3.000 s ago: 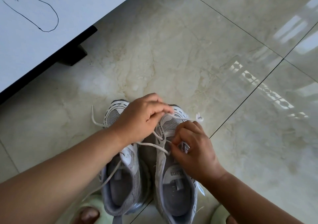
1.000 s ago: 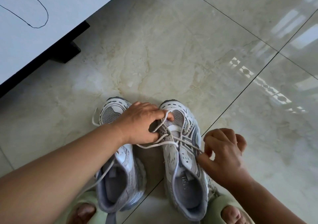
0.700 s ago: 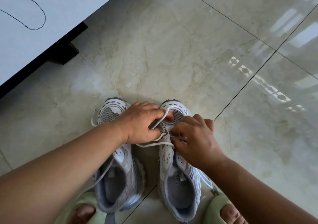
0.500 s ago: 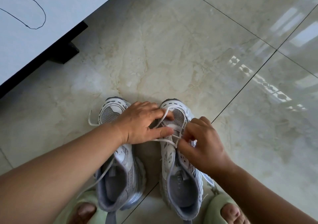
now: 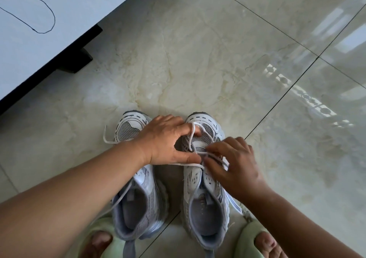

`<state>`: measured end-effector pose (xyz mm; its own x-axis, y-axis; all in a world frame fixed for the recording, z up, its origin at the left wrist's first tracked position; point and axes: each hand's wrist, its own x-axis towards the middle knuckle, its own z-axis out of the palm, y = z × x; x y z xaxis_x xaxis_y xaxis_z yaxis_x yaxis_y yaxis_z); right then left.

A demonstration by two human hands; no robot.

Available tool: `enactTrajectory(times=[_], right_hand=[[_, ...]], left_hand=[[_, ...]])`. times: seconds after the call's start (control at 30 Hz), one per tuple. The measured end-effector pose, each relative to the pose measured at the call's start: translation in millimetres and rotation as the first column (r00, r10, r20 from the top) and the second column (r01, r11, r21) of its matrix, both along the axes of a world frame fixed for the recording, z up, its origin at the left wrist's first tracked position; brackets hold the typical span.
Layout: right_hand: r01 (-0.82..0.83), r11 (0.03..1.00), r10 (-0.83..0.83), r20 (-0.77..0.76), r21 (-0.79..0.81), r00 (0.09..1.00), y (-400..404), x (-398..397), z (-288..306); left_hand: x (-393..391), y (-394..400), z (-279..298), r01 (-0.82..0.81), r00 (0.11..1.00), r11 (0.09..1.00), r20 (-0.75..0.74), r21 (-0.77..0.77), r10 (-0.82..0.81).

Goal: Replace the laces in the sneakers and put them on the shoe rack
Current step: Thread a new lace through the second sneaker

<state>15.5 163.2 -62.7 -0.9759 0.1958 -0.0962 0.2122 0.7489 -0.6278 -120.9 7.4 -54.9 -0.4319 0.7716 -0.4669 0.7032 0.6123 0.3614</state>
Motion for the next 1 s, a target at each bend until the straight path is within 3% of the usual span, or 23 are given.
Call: enactTrajectory(times=[0.1, 0.17, 0.43, 0.57, 0.7, 0.8, 0.9, 1.0], right_hand=[[-0.068, 0.993, 0.068, 0.005, 0.099, 0.998, -5, -13, 0], [-0.087, 0.993, 0.085, 0.029, 0.081, 0.996, -6, -20, -1], [-0.08, 0.961, 0.038, -0.161, -0.266, 0.986, 7, 10, 3], [0.011, 0.942, -0.039, -0.079, -0.335, 0.996, 18, 32, 0], [-0.017, 0.927, 0.023, 0.011, -0.375, 1.0, 20, 33, 0], [0.155, 0.869, -0.105, 0.13, -0.47, 0.986, 16, 22, 5], [0.271, 0.902, -0.221, 0.179, -0.337, 0.959, 15, 6, -2], [0.219, 0.94, -0.179, 0.168, -0.261, 0.969, 14, -7, -5]], left_hand=[[2, 1, 0, -0.007, 1.0, 1.0, -0.015, -0.023, 0.007], [3, 1, 0, -0.01, 1.0, 1.0, -0.014, -0.027, 0.01], [1, -3, -2, -0.016, 1.0, 1.0, -0.016, -0.017, 0.015], [1, -5, -3, -0.051, 0.998, 0.998, 0.035, 0.023, 0.05], [2, -2, 3, -0.033, 0.999, 0.999, 0.027, -0.018, 0.034], [13, -4, 12, -0.16, 0.982, 0.987, 0.107, 0.024, 0.157], [33, -9, 18, -0.308, 0.948, 0.938, 0.139, 0.161, 0.287], [48, -12, 23, -0.316, 0.947, 0.926, 0.126, 0.206, 0.296]])
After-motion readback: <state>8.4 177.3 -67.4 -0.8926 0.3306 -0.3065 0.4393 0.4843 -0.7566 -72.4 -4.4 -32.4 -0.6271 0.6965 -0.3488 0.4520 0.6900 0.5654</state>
